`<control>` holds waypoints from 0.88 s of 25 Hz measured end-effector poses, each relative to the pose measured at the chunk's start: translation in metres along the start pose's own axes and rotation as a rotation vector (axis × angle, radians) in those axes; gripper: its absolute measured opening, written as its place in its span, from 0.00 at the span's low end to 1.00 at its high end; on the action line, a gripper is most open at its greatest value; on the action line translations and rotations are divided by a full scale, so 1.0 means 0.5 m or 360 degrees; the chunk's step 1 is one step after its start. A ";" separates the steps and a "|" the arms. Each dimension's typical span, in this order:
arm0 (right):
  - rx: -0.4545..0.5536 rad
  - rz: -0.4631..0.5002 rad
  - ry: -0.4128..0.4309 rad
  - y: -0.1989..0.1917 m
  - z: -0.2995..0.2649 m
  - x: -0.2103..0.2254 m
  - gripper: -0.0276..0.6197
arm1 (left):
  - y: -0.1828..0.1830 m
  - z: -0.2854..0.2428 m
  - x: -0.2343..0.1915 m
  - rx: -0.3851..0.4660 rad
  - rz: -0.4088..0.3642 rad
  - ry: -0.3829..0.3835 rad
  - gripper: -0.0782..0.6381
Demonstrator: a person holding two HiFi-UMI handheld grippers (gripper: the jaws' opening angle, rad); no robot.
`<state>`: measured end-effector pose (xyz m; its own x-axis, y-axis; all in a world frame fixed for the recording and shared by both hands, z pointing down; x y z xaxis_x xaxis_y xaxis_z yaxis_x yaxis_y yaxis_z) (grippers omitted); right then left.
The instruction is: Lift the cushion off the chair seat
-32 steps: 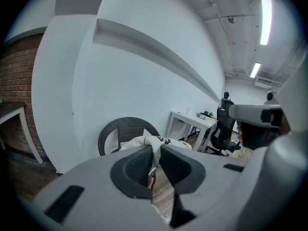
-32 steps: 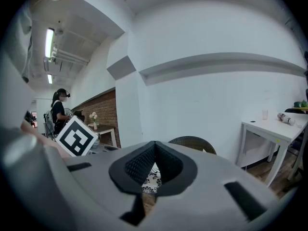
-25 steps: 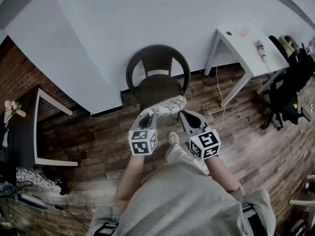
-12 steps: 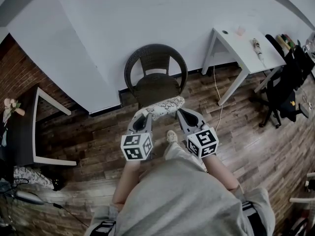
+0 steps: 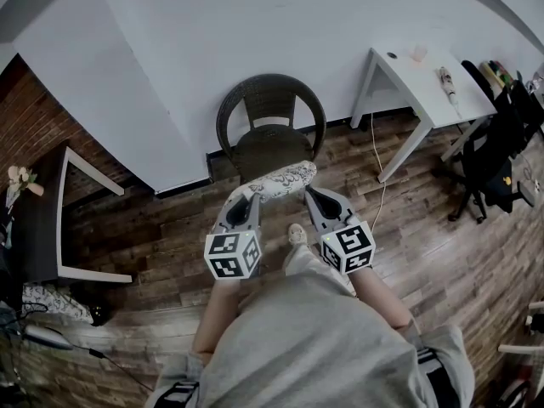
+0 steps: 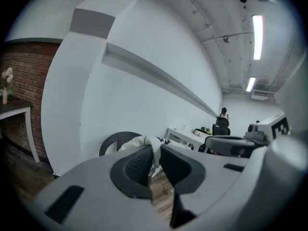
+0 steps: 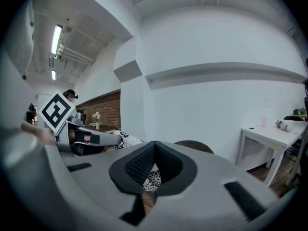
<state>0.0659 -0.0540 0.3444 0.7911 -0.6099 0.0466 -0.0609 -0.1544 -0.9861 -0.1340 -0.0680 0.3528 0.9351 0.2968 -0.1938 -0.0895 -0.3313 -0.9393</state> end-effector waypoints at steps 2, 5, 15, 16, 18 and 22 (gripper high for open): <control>0.0006 0.0000 0.0002 0.003 -0.005 -0.001 0.04 | 0.002 -0.001 -0.003 0.0000 -0.0001 0.0002 0.18; 0.0010 -0.0004 -0.0006 0.004 -0.009 0.001 0.04 | 0.004 -0.004 -0.005 -0.0002 -0.0002 0.0003 0.18; -0.0003 0.0015 -0.0015 0.003 -0.005 0.003 0.04 | 0.008 -0.004 0.001 0.0009 -0.0010 -0.0022 0.18; -0.0005 0.0017 -0.0014 0.003 -0.006 0.003 0.04 | 0.008 -0.005 0.001 0.0008 -0.0013 -0.0025 0.18; -0.0006 0.0020 -0.0015 0.005 -0.006 0.002 0.04 | 0.007 -0.005 0.003 0.0003 -0.0021 -0.0031 0.18; -0.0005 0.0024 -0.0012 0.008 -0.006 0.000 0.04 | 0.008 -0.003 0.003 -0.0003 -0.0024 -0.0034 0.18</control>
<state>0.0636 -0.0570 0.3411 0.7946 -0.6064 0.0304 -0.0749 -0.1476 -0.9862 -0.1323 -0.0703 0.3490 0.9287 0.3208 -0.1859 -0.0751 -0.3282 -0.9416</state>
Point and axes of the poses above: the fingertips, and each gripper's own axes: z backward along the fingers, x to its right, y out of its top, the point moved 8 cm from there along z, backward along the fingers, and after that the axes turned 6 degrees about y, right-handed, at the moved point
